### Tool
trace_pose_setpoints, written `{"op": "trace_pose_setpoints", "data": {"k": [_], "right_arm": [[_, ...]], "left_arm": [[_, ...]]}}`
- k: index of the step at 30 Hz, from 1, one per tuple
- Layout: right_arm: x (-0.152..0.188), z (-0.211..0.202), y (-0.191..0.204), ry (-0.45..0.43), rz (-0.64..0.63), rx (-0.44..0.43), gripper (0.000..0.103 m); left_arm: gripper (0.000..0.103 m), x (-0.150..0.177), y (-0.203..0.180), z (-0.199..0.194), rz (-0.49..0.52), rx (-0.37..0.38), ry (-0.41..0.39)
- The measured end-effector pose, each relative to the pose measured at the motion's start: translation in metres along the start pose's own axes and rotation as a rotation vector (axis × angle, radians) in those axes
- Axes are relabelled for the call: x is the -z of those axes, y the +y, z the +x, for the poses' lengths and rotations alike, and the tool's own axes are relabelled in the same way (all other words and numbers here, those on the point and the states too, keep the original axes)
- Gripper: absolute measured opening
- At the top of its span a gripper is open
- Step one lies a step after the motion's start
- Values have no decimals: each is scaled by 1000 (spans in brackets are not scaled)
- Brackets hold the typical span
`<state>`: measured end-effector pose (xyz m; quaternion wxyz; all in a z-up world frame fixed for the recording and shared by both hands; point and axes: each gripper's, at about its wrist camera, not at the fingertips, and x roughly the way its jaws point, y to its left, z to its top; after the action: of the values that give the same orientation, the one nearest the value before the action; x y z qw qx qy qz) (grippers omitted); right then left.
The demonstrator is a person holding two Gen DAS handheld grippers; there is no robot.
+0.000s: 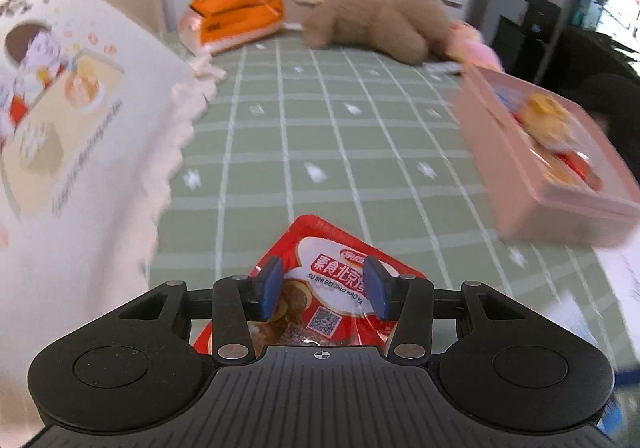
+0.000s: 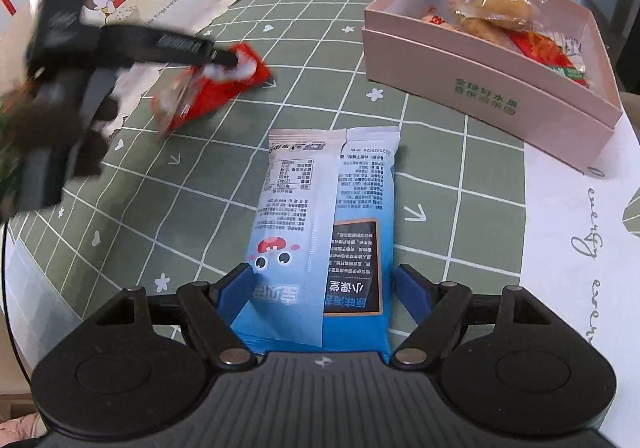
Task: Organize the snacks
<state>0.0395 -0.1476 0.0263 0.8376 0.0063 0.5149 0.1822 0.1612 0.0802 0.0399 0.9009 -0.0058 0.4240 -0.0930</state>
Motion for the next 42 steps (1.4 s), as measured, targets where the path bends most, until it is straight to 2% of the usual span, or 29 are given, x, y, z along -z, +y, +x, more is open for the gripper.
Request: {"op": "trace_pose_setpoints", "data": {"k": [8,11,16,22,30,39,41,42], "right_arm": [[10,-7,-11,-7,-27,8,78],[10,-7,-13,-5,-28,5,78],[10,-7,-9,-5,-48,1,78],[9,-10,-9,-20,-43,0,78],[9,-17,-9,-35,-45,4,78],[3,-20,2,-59,-86,16,78],[1,-21,9,-79,-115,21,70],[0,-22,13,-86,-129,13,58]], "left_arm": [[48,61,-15,-49,-193,107,66],[48,74,-19,-60,-239,114,64],[47,82,-17,-76,-278,89,60],[47,81,-23,-82,-299,173,78],[47,80,-30,-82,-267,100,65],[47,84,1,-84,-331,48,43],[47,86,8,-85,-348,43,41],[47,87,11,-85,-354,42,43]]}}
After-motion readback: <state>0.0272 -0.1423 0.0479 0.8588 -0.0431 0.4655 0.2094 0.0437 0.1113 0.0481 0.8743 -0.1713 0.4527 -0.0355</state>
